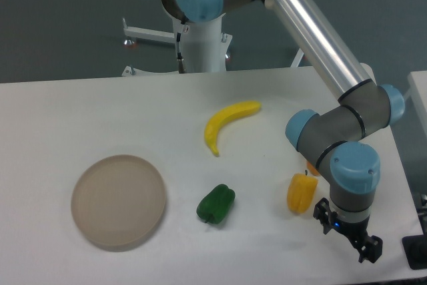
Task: Pick up the green pepper from the table
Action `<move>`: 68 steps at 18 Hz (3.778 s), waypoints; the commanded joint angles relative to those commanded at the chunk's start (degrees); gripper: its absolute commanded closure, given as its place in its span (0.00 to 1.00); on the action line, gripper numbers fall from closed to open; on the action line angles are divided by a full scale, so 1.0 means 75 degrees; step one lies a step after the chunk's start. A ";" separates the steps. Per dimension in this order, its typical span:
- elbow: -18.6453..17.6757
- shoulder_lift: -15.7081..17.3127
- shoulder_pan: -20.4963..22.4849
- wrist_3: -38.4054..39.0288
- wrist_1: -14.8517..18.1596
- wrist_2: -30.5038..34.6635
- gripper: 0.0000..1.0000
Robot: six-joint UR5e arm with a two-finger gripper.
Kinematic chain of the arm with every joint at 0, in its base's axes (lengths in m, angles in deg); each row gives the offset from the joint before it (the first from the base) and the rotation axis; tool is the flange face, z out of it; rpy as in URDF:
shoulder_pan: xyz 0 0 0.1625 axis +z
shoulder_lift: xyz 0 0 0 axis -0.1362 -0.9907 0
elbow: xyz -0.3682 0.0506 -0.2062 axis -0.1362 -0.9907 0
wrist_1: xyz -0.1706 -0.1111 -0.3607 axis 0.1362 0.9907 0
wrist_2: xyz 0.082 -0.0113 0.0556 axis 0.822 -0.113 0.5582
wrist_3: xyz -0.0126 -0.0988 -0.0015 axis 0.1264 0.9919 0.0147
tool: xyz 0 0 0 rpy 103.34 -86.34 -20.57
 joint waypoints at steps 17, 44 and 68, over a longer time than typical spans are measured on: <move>-0.2084 0.1791 -0.0293 0.2540 0.0058 -0.0268 0.00; -0.5543 0.3164 -0.1055 0.3996 -0.1348 -0.2238 0.00; -0.5134 0.2988 -0.1102 0.3902 -0.1652 -0.2122 0.70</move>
